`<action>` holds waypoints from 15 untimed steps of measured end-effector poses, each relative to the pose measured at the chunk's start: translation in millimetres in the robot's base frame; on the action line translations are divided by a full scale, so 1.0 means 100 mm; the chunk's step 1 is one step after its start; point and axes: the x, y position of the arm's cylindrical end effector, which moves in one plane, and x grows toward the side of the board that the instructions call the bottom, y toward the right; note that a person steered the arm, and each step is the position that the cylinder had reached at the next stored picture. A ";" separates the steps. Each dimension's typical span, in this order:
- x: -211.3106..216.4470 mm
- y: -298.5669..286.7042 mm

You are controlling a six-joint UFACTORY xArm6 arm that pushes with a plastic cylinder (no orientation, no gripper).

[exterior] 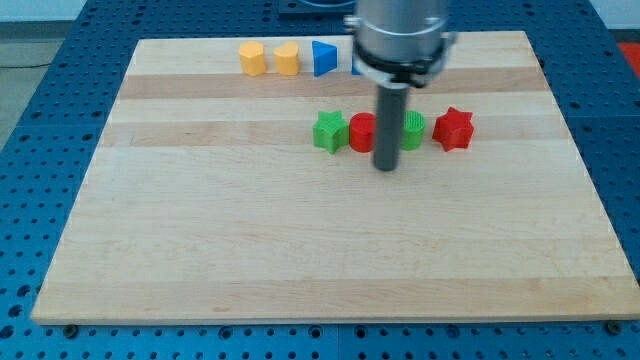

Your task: Push the green circle towards the bottom middle of the boards

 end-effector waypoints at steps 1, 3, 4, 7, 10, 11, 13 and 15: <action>0.00 0.82; -0.91 1.19; -0.92 0.47; 0.07 -0.09; -0.18 -1.09; 0.03 -1.24; 0.48 -1.54; 0.66 -1.90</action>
